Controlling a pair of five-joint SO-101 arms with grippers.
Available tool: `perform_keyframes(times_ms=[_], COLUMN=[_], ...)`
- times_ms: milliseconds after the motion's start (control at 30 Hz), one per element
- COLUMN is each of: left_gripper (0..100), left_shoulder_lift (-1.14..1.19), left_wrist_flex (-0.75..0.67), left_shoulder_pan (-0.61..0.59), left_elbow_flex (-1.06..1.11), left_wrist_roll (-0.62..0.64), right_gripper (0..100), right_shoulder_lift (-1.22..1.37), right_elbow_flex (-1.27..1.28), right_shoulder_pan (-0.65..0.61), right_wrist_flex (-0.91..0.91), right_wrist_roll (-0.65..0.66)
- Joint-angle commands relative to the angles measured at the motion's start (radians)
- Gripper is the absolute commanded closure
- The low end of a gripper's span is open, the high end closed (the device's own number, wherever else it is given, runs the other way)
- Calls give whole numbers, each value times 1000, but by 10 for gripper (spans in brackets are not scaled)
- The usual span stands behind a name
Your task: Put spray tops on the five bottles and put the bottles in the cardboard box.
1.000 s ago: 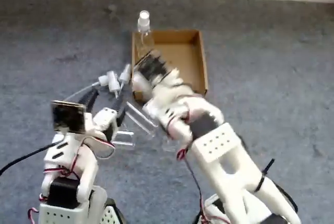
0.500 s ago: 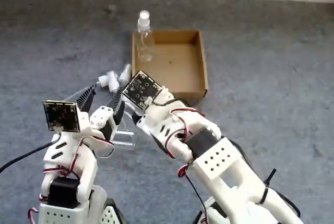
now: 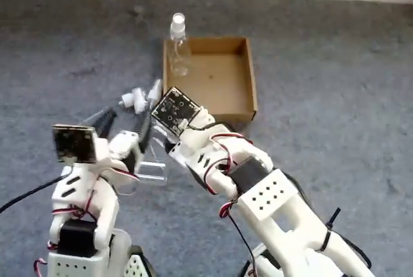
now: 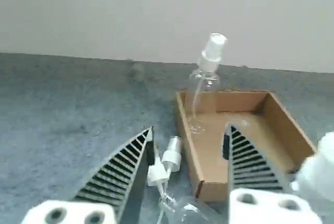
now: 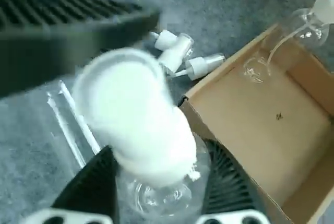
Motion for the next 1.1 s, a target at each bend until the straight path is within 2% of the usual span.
perform_keyframes(times_ms=[0, 167, 300, 533, 633, 800, 1067], left_gripper=[819, 819, 819, 819, 819, 819, 819], left_shoulder_lift=[-8, -10, -10, -1, -12, -12, -12], left_wrist_flex=[-21, -26, -26, -54, -25, -3, -5], left_shoulder_pan=[-31, -30, -30, 12, -2, -91, -143], left_elbow_flex=[-47, -21, -21, -15, 22, 88, 166], left_wrist_roll=[9, 9, 9, 5, 5, 5, 3], right_gripper=[994, 994, 994, 994, 994, 994, 994], right_shoulder_lift=[-4, -1, 1, 16, 105, 335, 648], right_elbow_flex=[-73, -183, -231, -229, -282, -478, -803], right_shoulder_pan=[94, 202, 236, 315, 364, 414, 401], right_wrist_flex=[-12, 45, 44, -35, -48, -50, -50], right_wrist_roll=[-48, -51, -51, -86, -110, -215, -245])
